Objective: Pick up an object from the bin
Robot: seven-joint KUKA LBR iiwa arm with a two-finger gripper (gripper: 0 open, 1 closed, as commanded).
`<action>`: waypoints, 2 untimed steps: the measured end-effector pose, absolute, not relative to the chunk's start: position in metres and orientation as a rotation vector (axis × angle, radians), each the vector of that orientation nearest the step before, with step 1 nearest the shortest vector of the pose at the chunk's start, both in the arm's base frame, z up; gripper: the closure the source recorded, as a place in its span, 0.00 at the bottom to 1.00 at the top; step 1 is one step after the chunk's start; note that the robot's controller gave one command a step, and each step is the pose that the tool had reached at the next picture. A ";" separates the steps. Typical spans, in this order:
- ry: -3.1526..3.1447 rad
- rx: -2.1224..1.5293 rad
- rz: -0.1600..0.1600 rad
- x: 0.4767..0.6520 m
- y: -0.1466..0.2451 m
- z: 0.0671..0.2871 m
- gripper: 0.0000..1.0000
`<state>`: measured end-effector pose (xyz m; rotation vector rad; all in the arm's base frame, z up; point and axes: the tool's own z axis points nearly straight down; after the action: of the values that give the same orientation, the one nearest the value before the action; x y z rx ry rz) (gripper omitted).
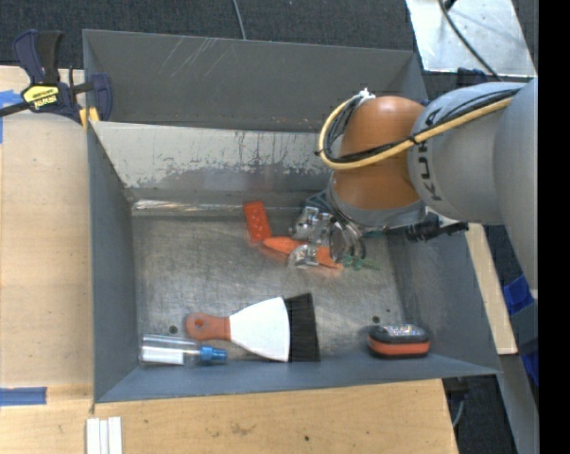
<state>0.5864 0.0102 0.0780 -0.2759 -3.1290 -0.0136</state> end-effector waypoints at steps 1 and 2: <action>-3.127 -0.275 -0.012 0.585 0.010 0.081 1.00; -3.126 -0.275 -0.003 0.583 0.009 0.098 1.00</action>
Offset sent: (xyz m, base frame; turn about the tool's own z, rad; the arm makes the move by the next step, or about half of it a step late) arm 0.0000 0.0000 0.0711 0.0000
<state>0.5834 0.0088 0.0976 -0.2745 -3.1263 -0.0034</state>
